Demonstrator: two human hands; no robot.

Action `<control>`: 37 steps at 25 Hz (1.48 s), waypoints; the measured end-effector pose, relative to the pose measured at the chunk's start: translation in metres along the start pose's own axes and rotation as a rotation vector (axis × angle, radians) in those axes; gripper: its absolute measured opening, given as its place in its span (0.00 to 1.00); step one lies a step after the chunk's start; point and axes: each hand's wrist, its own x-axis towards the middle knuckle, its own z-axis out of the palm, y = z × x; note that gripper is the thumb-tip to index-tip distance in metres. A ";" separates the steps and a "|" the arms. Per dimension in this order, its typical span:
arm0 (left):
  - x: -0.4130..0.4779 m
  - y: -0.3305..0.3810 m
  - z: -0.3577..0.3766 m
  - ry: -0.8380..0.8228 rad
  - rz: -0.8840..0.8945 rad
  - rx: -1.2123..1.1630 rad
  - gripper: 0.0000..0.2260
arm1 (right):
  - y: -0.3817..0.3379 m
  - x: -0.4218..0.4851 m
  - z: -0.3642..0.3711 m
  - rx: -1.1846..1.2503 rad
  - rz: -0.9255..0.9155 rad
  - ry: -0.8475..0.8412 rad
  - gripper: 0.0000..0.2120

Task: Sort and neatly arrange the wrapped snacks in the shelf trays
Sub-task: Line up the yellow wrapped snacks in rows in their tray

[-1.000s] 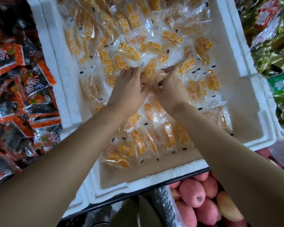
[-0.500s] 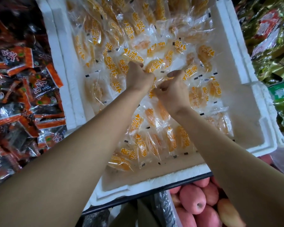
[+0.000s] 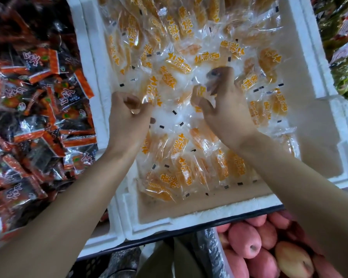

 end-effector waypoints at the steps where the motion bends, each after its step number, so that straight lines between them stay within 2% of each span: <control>1: -0.003 -0.001 -0.002 -0.025 0.001 -0.010 0.08 | -0.003 -0.007 -0.003 -0.049 -0.026 -0.126 0.18; 3: -0.009 -0.007 -0.004 -0.071 -0.017 0.007 0.10 | -0.004 -0.018 0.000 -0.213 -0.026 -0.431 0.19; 5: -0.015 -0.014 -0.003 -0.121 -0.040 0.047 0.09 | 0.002 -0.021 0.008 -0.326 -0.030 -0.542 0.21; 11: -0.019 -0.027 0.008 -0.167 -0.018 0.249 0.08 | 0.010 -0.006 0.027 -0.417 -0.069 -0.380 0.26; 16: -0.026 -0.021 0.016 -0.162 -0.045 0.495 0.06 | 0.011 -0.001 0.021 -0.141 0.122 -0.310 0.22; 20: -0.035 -0.018 0.022 -0.198 0.067 0.657 0.05 | 0.013 -0.006 0.009 -0.049 0.179 -0.228 0.21; 23: -0.036 -0.021 0.013 -0.155 0.175 0.946 0.06 | 0.008 -0.015 0.018 0.046 0.212 -0.301 0.23; 26: -0.031 -0.031 0.011 -0.229 0.299 1.051 0.09 | 0.011 -0.019 0.032 -0.117 0.093 -0.362 0.24; 28: -0.030 -0.037 0.015 -0.293 0.343 1.103 0.13 | 0.012 -0.021 0.035 -0.255 0.029 -0.275 0.26; 30: -0.032 -0.040 0.017 -0.262 0.402 1.078 0.14 | 0.008 -0.024 0.033 -0.305 -0.100 -0.132 0.27; 31: -0.034 -0.041 0.016 -0.241 0.420 1.039 0.14 | 0.007 -0.027 0.032 -0.312 -0.188 -0.112 0.25; 33: -0.038 -0.044 0.012 -0.224 0.412 0.938 0.16 | 0.012 -0.035 0.033 -0.341 -0.332 -0.194 0.22; 35: -0.040 -0.047 0.009 -0.230 0.363 0.883 0.18 | 0.020 -0.037 0.033 -0.354 -0.338 -0.329 0.27; 37: -0.039 -0.047 0.010 -0.231 0.301 0.878 0.21 | 0.027 -0.034 0.033 -0.355 -0.307 -0.385 0.30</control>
